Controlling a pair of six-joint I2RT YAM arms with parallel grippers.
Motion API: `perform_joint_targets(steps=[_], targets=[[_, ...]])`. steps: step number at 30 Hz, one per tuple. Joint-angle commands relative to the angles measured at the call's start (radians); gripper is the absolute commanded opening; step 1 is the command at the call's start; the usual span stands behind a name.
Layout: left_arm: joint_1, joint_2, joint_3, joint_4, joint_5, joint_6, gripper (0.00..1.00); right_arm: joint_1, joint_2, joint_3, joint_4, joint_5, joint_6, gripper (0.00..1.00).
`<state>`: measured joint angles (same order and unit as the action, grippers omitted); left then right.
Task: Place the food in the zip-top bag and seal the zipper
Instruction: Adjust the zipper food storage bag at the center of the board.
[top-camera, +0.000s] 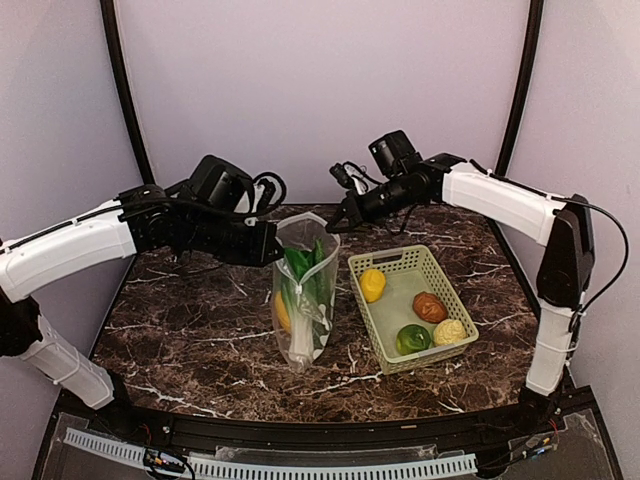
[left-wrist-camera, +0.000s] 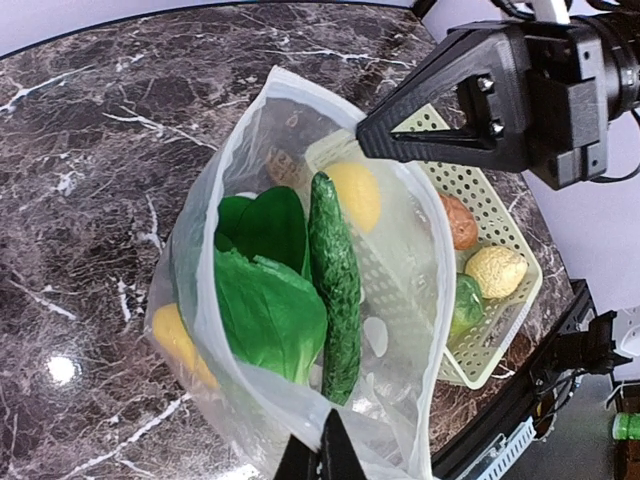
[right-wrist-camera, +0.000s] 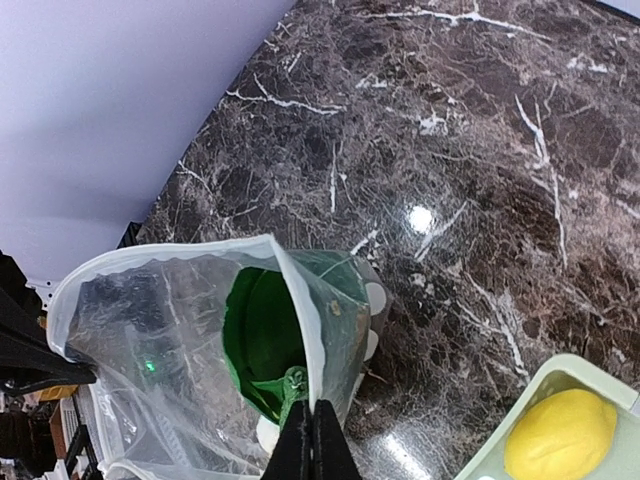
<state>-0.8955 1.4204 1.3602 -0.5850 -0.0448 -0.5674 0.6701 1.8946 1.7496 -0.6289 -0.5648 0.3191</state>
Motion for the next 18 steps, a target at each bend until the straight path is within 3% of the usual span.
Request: perform_joint_targets(steps=[1, 6, 11, 18], targets=[[0.026, 0.011, 0.092, -0.104, -0.149, -0.025, 0.01, -0.002, 0.033, 0.176, -0.022, 0.017, 0.002, 0.0], [0.03, 0.016, 0.142, -0.101, -0.277, -0.021, 0.01, 0.01, 0.031, 0.23, -0.003, 0.035, 0.0, 0.0], [0.03, 0.103, 0.208, -0.139, -0.243, -0.019, 0.01, 0.011, 0.038, 0.169, 0.026, 0.032, 0.048, 0.0], [0.03, 0.299, 0.376, -0.332, -0.201, -0.014, 0.02, 0.008, 0.053, 0.086, 0.052, 0.003, 0.072, 0.0]])
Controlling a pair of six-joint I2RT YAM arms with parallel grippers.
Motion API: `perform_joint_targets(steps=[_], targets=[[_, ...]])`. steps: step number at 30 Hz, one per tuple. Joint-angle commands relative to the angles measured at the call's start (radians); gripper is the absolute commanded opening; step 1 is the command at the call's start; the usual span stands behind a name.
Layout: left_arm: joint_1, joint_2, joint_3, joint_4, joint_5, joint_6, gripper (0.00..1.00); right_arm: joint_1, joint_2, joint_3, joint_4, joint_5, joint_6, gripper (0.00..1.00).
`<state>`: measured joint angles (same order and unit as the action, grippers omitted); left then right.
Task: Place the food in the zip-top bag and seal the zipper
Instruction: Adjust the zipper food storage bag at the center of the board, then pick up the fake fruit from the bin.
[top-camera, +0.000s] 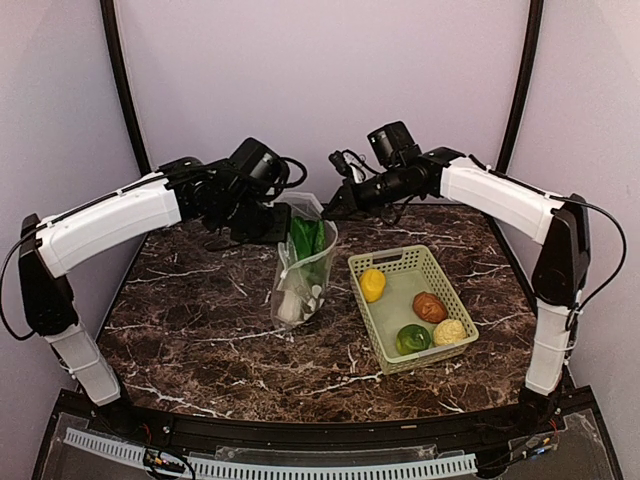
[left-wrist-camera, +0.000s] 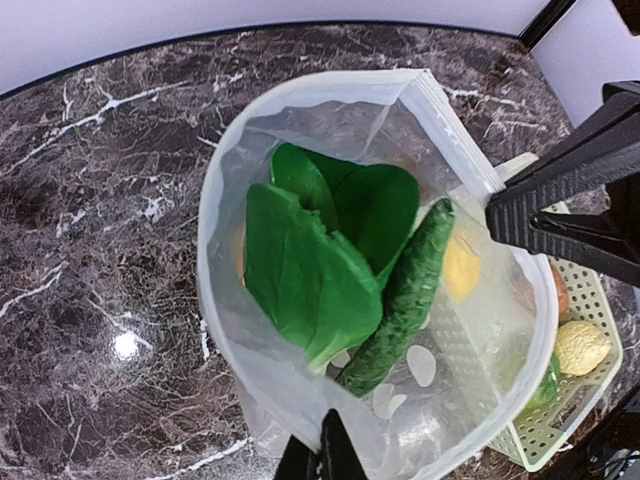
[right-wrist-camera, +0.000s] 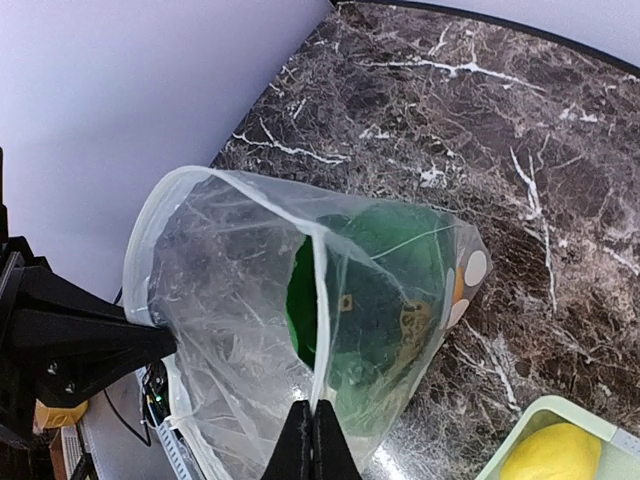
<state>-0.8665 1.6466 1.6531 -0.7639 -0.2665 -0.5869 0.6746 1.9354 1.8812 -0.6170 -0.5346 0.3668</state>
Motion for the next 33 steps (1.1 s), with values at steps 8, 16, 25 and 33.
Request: perform_joint_targets(steps=[8, 16, 25, 33], targets=[[0.002, 0.076, 0.093, -0.098, 0.06, 0.01, 0.02, -0.048, -0.071, -0.111, 0.051, -0.064, -0.023, 0.24], [0.002, 0.016, 0.022, 0.04, 0.12, 0.038, 0.01, -0.208, -0.192, -0.249, 0.02, -0.113, -0.291, 0.4], [0.002, -0.008, 0.014, 0.071, 0.121, 0.05, 0.01, -0.221, -0.25, -0.441, 0.01, 0.002, -0.665, 0.5], [0.002, -0.02, 0.002, 0.068, 0.123, 0.048, 0.01, -0.222, -0.215, -0.529, 0.086, 0.023, -0.668, 0.71]])
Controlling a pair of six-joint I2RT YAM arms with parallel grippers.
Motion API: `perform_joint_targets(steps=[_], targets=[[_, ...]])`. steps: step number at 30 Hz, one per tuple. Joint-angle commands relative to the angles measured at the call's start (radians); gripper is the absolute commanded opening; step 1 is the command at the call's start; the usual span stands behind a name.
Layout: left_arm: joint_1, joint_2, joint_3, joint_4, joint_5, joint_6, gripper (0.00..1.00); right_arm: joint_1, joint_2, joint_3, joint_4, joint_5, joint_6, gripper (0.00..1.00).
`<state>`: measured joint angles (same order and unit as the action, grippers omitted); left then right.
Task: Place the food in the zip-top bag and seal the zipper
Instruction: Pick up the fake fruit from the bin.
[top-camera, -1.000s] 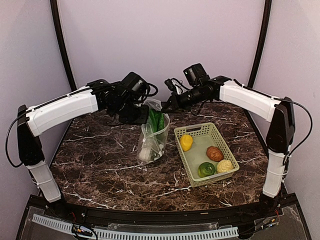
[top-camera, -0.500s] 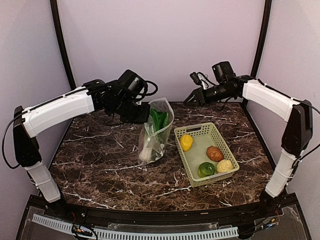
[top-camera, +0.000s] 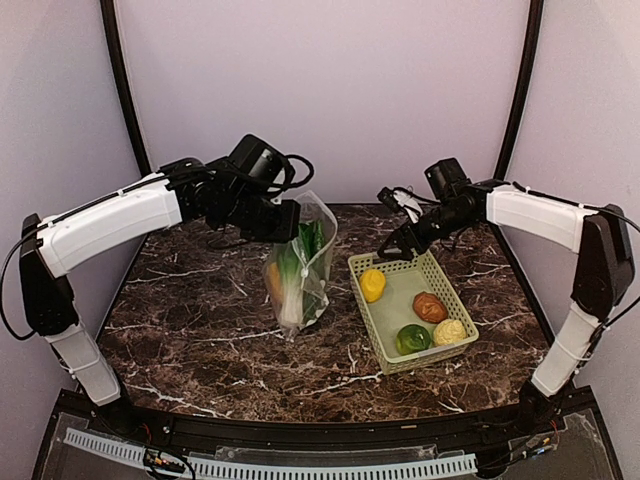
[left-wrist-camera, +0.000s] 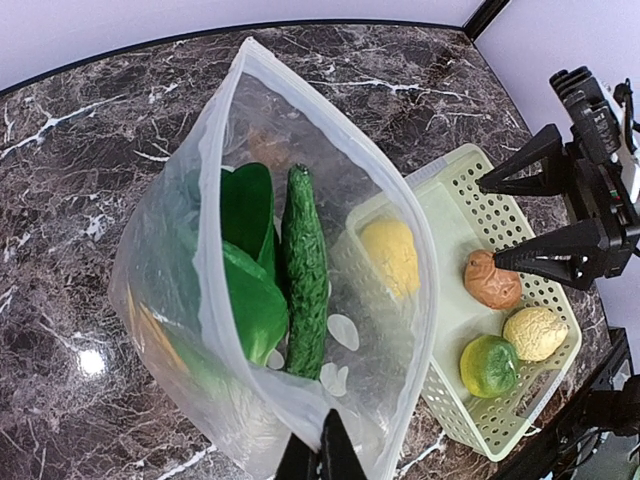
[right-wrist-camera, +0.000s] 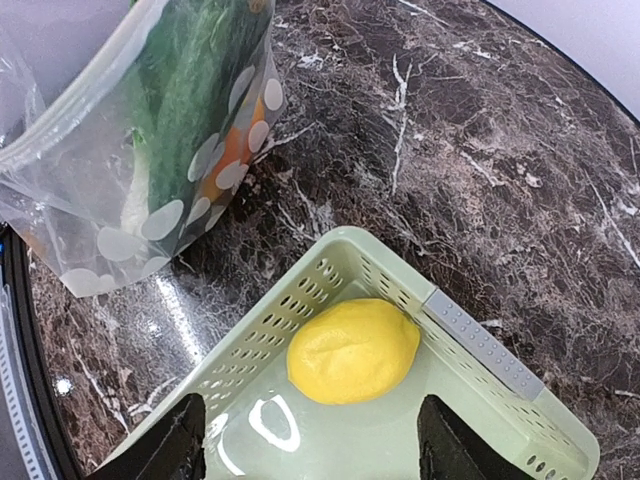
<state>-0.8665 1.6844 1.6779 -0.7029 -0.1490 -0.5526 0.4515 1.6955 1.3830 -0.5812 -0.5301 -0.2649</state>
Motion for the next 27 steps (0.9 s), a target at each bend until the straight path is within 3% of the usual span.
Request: perform_joint_targets(steps=[1, 12, 13, 14, 15, 27], targets=[[0.001, -0.061, -0.024, 0.008, 0.005, 0.013, 0.01, 0.002, 0.041, -0.027, 0.044, 0.018, -0.034, 0.72], [0.003, -0.086, -0.066, 0.025, -0.013, 0.014, 0.01, 0.003, 0.187, 0.024, -0.009, 0.061, 0.057, 0.78], [0.003, -0.092, -0.073, 0.025, -0.014, 0.013, 0.01, 0.003, 0.195, 0.028, -0.01, 0.049, 0.064, 0.83], [0.002, -0.094, -0.077, 0.026, -0.016, 0.012, 0.01, 0.004, 0.204, 0.034, -0.015, 0.042, 0.072, 0.96], [0.002, -0.1, -0.087, 0.029, -0.018, 0.008, 0.01, 0.004, 0.214, 0.041, -0.02, 0.031, 0.081, 0.98], [0.002, -0.134, -0.151, 0.064, -0.009, -0.021, 0.01, 0.022, 0.329, 0.127, -0.058, 0.026, 0.153, 0.99]])
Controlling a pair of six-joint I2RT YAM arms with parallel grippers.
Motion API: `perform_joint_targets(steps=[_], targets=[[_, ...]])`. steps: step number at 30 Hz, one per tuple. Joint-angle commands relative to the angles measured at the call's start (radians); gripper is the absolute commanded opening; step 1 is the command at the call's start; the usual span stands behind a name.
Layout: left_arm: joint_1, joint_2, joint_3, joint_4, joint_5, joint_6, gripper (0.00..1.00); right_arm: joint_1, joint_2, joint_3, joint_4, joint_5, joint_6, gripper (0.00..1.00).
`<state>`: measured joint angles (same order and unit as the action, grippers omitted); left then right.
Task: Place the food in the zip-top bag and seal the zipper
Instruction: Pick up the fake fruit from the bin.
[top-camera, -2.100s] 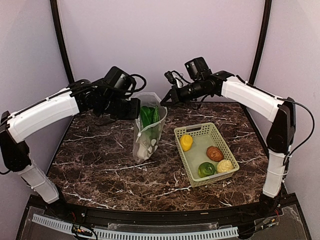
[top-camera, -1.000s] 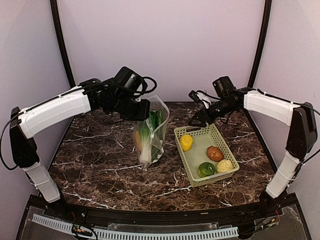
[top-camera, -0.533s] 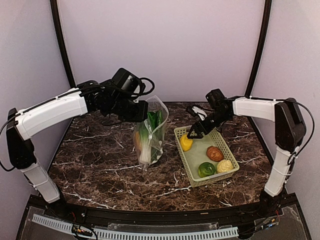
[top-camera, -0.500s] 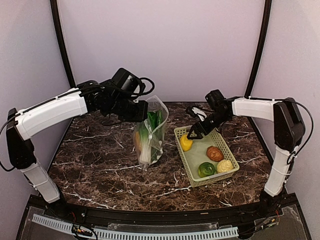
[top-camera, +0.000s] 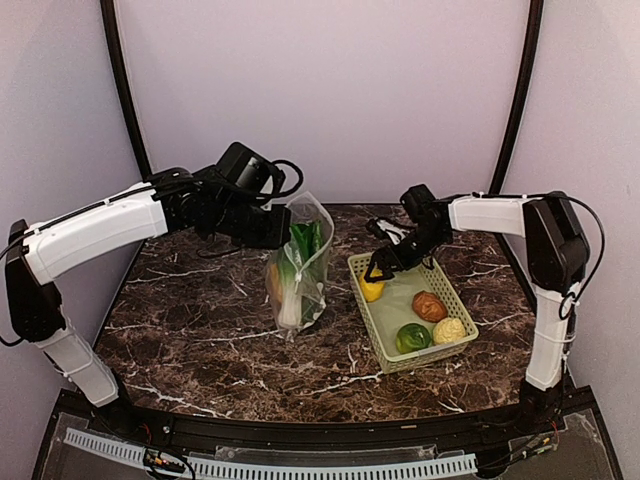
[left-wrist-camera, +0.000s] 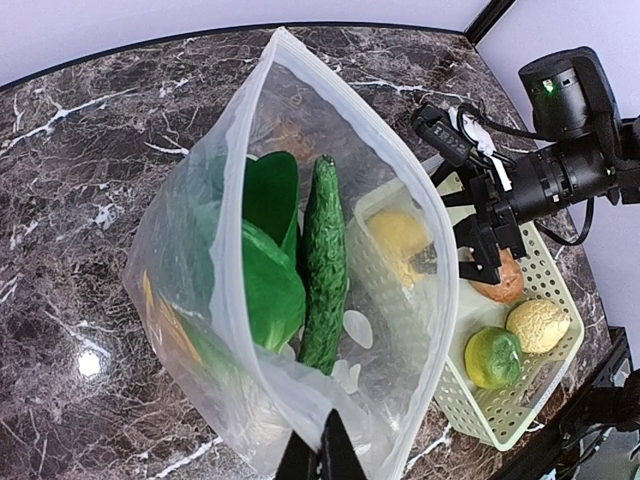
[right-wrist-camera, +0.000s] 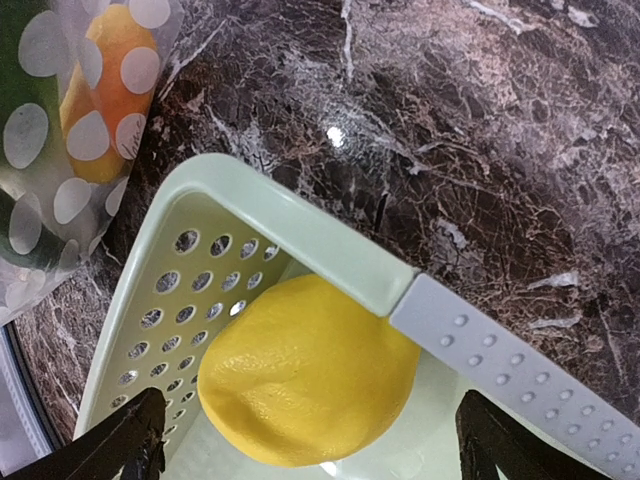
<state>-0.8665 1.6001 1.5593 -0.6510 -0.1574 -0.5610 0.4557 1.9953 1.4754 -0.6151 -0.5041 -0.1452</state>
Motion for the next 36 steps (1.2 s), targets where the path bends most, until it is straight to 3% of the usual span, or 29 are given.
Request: perform_joint_targets(steps=[1, 9, 23, 36], targets=[[0.001, -0.052, -0.034, 0.013, 0.001, -0.014, 0.01, 0.021, 0.034, 0.038, -0.024, 0.004, 0.036, 0.99], [0.002, -0.046, -0.037, 0.023, 0.011, -0.016, 0.01, 0.081, 0.051, 0.023, -0.007, 0.058, 0.06, 0.95], [0.001, -0.047, -0.055, 0.04, 0.026, -0.02, 0.01, 0.05, -0.045, -0.024, 0.016, 0.117, 0.068, 0.54], [0.001, -0.032, -0.045, 0.095, 0.095, 0.008, 0.01, 0.015, -0.325, -0.083, 0.022, -0.126, -0.027, 0.53]])
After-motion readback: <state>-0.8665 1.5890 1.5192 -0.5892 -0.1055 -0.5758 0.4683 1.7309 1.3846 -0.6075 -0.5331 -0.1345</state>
